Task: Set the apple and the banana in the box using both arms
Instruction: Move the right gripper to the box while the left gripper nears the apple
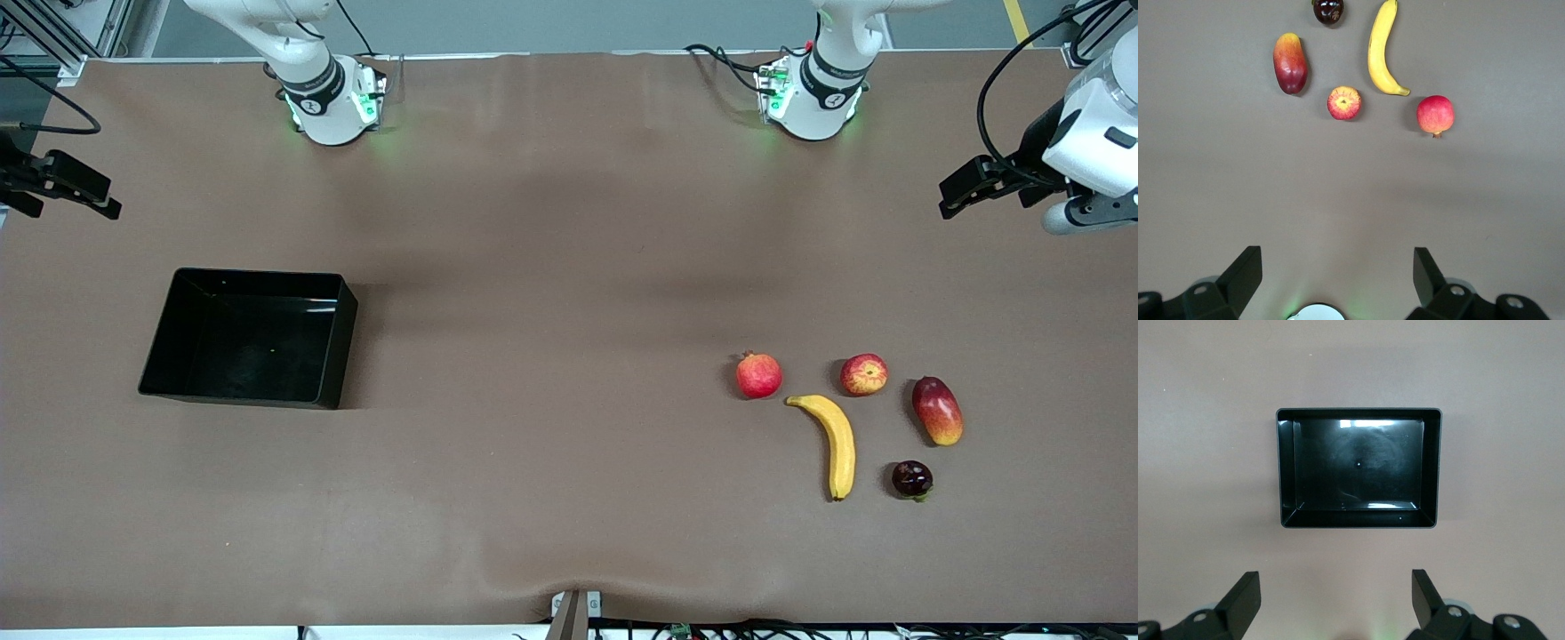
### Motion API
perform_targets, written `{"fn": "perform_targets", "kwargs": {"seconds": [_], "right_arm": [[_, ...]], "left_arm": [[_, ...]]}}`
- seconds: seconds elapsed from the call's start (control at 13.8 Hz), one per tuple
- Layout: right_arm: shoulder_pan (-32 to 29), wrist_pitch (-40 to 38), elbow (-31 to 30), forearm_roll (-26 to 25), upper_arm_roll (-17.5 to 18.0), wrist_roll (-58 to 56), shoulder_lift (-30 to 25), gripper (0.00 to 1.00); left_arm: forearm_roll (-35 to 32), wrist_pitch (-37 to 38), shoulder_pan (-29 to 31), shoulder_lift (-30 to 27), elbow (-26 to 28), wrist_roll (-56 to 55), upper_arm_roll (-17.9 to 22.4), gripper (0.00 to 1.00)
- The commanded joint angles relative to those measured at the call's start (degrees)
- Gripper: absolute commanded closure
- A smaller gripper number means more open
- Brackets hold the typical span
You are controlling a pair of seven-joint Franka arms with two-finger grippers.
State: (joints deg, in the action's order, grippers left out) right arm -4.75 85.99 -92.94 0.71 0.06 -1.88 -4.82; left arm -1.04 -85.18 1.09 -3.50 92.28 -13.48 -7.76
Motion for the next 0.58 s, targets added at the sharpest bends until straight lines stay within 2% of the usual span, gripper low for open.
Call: {"fn": "perform_targets", "kwargs": {"seconds": [0.0, 0.29, 0.51], "right_arm": [[0.09, -0.91, 0.31, -1.15, 0.29, 0.82, -0.36, 0.00], [0.18, -0.74, 0.04, -1.15, 0.47, 0.91, -0.28, 0.00], [-0.08, 0.05, -1.01, -1.15, 0.38, 0.91, -0.01, 0.00]], "left_arm": [[0.07, 1.42, 0.23, 0.60, -1.57, 0.73, 0.02, 0.00], [0.16, 1.42, 0.32, 1.04, -2.19, 0.82, 0.20, 0.00], [-0.01, 1.34, 0.14, 4.20, -2.80, 0.47, 0.29, 0.00]]}}
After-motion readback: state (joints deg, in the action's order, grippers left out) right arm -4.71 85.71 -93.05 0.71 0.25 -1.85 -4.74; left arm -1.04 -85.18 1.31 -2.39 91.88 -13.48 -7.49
